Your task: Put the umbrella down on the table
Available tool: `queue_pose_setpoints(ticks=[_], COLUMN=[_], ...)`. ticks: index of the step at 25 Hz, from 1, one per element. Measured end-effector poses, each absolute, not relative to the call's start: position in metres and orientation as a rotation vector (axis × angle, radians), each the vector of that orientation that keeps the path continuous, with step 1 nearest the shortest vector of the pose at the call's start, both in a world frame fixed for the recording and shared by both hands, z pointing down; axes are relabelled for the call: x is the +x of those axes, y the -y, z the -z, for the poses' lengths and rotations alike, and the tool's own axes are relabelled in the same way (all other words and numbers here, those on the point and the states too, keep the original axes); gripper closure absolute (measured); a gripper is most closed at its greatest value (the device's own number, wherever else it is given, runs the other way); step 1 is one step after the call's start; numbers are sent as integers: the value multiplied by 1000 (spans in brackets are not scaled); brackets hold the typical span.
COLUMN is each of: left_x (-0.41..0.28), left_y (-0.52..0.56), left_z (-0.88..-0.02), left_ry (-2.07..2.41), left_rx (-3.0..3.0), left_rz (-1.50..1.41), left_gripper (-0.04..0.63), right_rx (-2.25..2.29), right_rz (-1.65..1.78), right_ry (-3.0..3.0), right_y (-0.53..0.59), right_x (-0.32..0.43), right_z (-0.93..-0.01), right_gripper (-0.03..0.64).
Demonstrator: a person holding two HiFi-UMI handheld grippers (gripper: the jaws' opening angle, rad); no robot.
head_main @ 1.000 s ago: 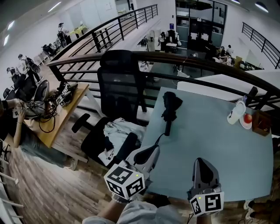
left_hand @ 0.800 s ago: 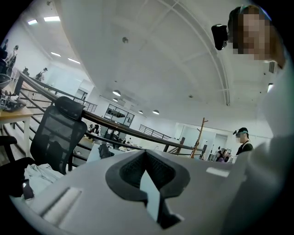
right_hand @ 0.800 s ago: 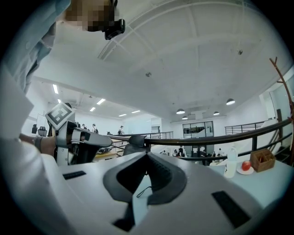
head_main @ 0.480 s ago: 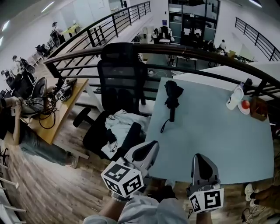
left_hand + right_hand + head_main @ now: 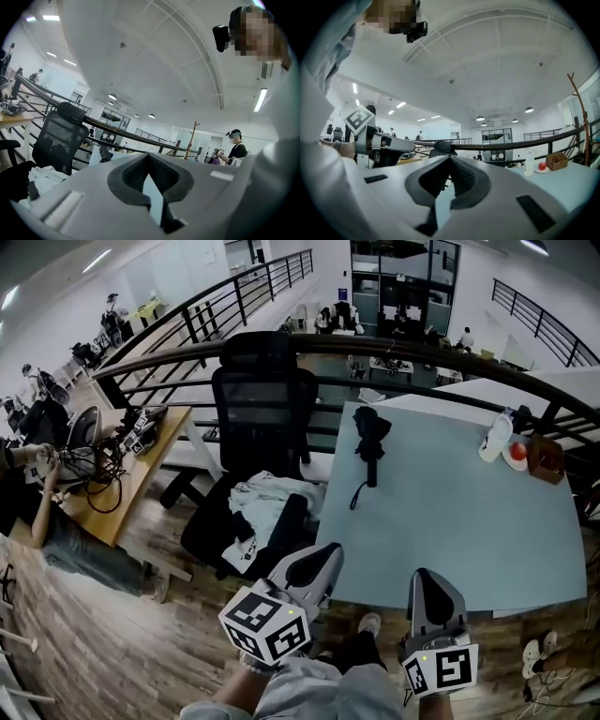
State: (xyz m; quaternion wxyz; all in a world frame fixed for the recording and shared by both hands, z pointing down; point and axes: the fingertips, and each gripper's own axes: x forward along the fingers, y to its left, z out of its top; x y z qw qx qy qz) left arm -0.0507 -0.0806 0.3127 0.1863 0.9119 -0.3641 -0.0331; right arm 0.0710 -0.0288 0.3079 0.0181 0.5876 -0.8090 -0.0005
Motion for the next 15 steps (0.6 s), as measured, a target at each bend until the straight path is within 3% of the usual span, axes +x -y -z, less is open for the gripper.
queue_pose_setpoints(ticks=[15], left_x=[-33], left_y=[72], left_z=[-296], left_ry=[1035], left_rx=[2588], left_rz=[124], left_gripper=[591], right_rx=[1817], right_rz=[26], right_ry=[2532], right_y=[24], right_x=[86], right_z=[-297], right_gripper=[626])
